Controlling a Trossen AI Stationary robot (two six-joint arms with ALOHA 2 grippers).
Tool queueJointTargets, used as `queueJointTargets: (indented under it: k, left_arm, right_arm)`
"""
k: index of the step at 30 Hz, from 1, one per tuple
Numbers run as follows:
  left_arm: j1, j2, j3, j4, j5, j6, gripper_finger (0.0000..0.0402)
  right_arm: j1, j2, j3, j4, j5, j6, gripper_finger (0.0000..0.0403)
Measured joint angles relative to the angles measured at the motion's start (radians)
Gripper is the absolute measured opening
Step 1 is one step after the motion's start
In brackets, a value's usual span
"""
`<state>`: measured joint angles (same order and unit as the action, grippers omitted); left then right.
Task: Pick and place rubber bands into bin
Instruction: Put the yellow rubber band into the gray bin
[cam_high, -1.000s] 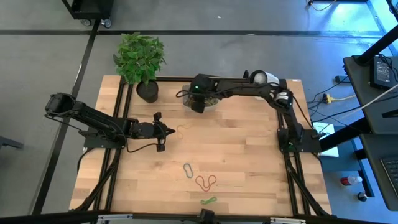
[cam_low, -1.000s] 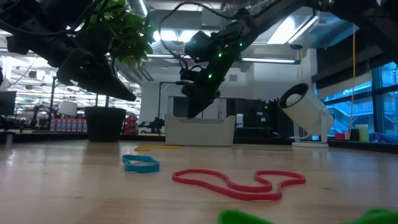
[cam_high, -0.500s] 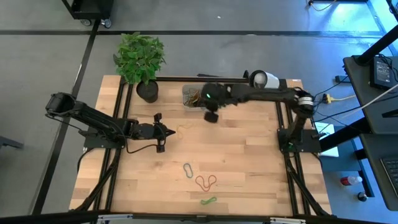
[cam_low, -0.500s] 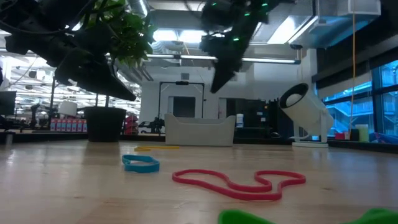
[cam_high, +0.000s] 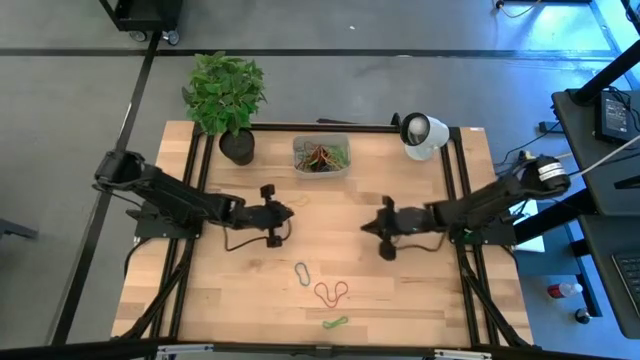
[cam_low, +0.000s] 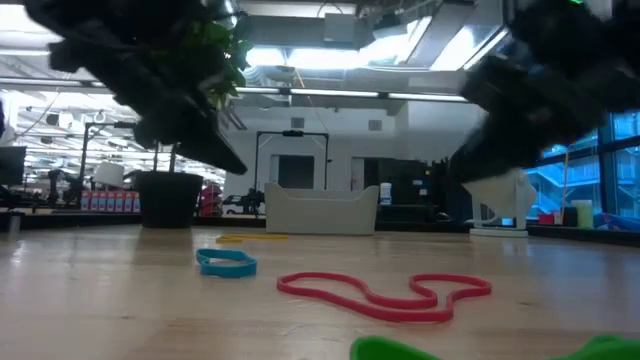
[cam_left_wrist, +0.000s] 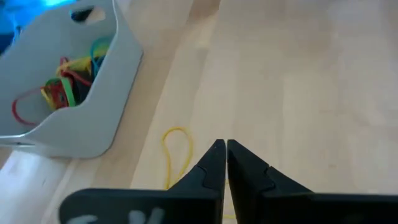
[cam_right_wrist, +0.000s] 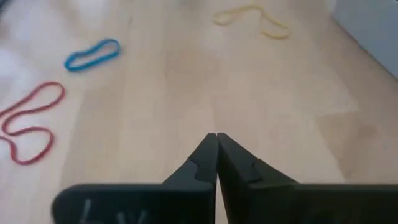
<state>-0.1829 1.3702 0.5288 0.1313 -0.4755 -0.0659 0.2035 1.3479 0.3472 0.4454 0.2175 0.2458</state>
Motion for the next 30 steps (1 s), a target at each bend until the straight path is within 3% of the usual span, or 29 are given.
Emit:
queueJointTargets:
  k: [3, 6, 11, 19, 24, 27, 30]
  left_arm:
    - [0.038, 0.072, 0.084, -0.126, 0.004, -0.029, 0.0028]
    - [0.083, 0.135, 0.164, -0.283, 0.005, -0.097, 0.0051]
    - [0.162, 0.214, 0.245, -0.428, 0.038, -0.197, 0.0088]
    - [0.269, 0.299, 0.256, -0.418, 0.168, -0.212, 0.0113]
    - [0.304, 0.338, 0.263, -0.404, 0.212, -0.217, 0.0097]
    - [0.318, 0.343, 0.262, -0.401, 0.279, -0.223, 0.0052]
    - [0.312, 0.341, 0.261, -0.402, 0.265, -0.235, 0.001]
  right_arm:
    - [0.04, 0.02, -0.141, 0.278, 0.061, 0.058, 0.0004]
    - [0.055, 0.037, -0.213, 0.443, 0.095, 0.093, 0.0004]
    - [0.063, 0.05, -0.23, 0.471, 0.104, 0.091, 0.0009]
    - [0.063, 0.067, -0.23, 0.469, 0.099, 0.136, 0.0011]
    - [0.063, 0.067, -0.23, 0.472, 0.096, 0.133, 0.0011]
    - [0.063, 0.067, -0.23, 0.474, 0.096, 0.115, 0.0011]
    - [0.063, 0.067, -0.23, 0.48, 0.096, 0.115, 0.0011]
